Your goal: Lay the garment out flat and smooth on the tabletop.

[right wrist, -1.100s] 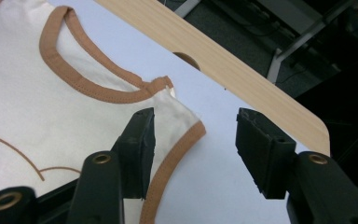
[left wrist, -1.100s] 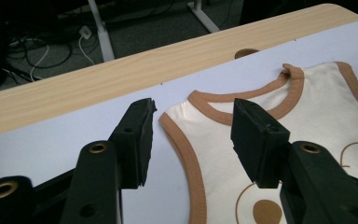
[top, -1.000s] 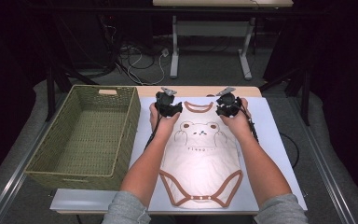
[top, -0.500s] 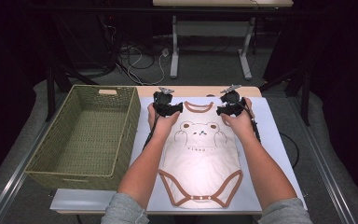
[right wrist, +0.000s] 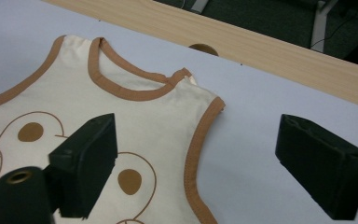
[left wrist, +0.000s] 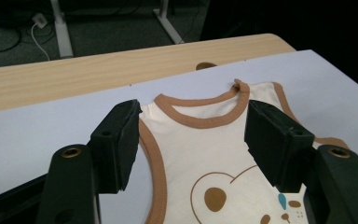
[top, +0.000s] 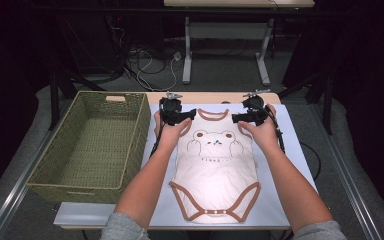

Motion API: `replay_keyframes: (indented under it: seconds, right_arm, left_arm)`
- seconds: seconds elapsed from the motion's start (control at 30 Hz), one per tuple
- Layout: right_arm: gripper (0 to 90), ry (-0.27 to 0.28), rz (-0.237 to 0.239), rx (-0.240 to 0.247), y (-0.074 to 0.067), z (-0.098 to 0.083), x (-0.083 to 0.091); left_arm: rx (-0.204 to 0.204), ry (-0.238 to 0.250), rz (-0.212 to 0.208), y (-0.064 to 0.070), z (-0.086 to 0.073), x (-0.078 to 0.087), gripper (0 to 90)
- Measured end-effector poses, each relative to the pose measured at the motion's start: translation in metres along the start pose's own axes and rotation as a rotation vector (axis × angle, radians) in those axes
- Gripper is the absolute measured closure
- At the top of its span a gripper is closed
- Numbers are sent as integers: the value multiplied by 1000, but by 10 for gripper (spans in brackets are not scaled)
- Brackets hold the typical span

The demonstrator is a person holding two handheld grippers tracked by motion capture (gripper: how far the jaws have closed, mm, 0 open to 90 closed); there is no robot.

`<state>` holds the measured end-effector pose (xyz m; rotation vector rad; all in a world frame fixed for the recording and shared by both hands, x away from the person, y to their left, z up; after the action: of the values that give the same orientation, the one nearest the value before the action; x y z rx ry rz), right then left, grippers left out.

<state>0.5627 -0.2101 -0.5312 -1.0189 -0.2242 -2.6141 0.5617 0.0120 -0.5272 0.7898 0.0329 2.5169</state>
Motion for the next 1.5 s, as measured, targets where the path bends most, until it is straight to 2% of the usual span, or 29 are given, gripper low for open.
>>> replay_keyframes:
  seconds: [0.1,0.2,0.37,0.4,0.57,0.67,0.73,0.8,0.87,0.97,1.1,1.17,1.33,1.5]
  right_arm:
    - [52,-7,14,-2,-1,-1,2]
    - [26,-2,31,-4,-2,-3,6]
    - [0,-12,85,-38,-4,-10,8]
    - [0,-12,90,-32,-3,-11,7]
    - [0,-7,83,-61,2,-17,8]
    - [0,-1,92,-87,5,-19,10]
    - [0,9,90,-90,8,-20,12]
    - [0,5,84,-90,11,-23,14]
    - [0,8,101,-109,10,-24,15]
    - [0,6,119,-120,11,-27,15]
    - [0,-5,108,-145,15,-33,12]
    - [0,-16,102,-150,18,-36,11]
    - [0,-29,105,-178,22,-44,6]
    - [0,-40,104,-190,24,-51,0]
  left_arm:
    - [11,-6,-20,3,0,2,353]
    - [36,-34,-36,4,-2,4,302]
    - [43,-31,-26,2,-3,8,219]
    - [51,-34,-25,1,-3,9,195]
    - [86,-47,-32,-3,-6,12,138]
    - [119,-37,-35,-4,-5,14,39]
    - [128,-31,-36,-6,-4,16,3]
    - [147,-29,-51,-6,-5,17,4]
    - [148,-51,-46,-7,-8,16,4]
    - [132,-55,-56,-8,-11,17,4]
    - [127,-64,-57,-11,-16,16,4]
    - [142,-57,-57,-14,-19,15,4]
    - [147,-85,-51,-21,-28,12,4]
    - [181,-93,-39,-28,-37,8,4]
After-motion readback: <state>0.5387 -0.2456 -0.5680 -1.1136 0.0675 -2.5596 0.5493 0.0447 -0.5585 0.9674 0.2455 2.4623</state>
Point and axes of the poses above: each handheld gripper's, and its own axes: x roughly backward along the jaws, z roughly out of its top, y roughly to its right, the point moved 9 cm from there along -x, roughly forward along the jaws, and after that the axes turned 3 degrees about z, right-handed, at the moved point
